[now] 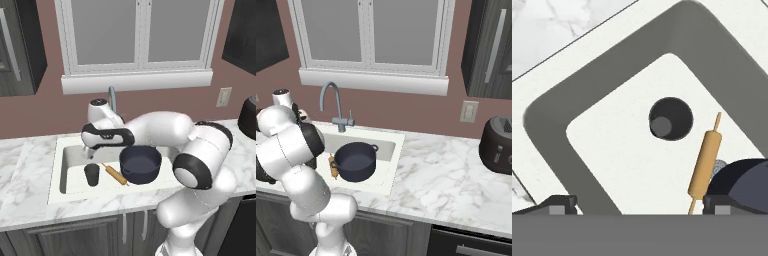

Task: Pick the pot and glass cup and place them in the sink. Then turn on the water.

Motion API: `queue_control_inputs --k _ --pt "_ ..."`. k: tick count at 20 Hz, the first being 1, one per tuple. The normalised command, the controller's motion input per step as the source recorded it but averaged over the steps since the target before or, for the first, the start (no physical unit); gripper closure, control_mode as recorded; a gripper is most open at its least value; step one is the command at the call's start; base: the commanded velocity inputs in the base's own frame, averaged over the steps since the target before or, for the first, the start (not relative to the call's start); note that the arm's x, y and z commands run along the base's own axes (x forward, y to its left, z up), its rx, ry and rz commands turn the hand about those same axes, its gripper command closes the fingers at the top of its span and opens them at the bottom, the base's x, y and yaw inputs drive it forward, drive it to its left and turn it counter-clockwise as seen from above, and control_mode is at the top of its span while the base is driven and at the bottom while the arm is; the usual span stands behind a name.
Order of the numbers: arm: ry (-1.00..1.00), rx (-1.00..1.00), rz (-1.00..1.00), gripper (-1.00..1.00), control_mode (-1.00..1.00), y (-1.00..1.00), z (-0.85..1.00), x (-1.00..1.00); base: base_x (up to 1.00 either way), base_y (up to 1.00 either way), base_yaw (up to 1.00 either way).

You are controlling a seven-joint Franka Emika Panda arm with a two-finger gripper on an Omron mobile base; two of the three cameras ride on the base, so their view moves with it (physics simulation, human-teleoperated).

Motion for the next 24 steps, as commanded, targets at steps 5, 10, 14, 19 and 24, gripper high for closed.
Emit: queue_control_inputs --k 5,10,14,19,24 --pt "-0.04 0.04 -0.01 -1.00 -1.00 -0.47 0.26 -0.32 0.00 0.00 0.00" --pt "-0.04 0.03 -0.01 -1.00 -1.00 -0.44 0.11 -0.50 0.00 0.00 0.00" --pt "-0.04 0.03 -0.02 -1.00 -1.00 -0.39 0.13 -0.42 0.00 0.00 0.00" --pt "-0.04 0.03 -0.01 -1.00 -1.00 -0.42 0.17 -0.41 0.00 0.00 0.00" --pt "-0.01 0.02 -0.01 -1.00 -1.00 -0.31 0.12 -0.43 0.00 0.00 0.00"
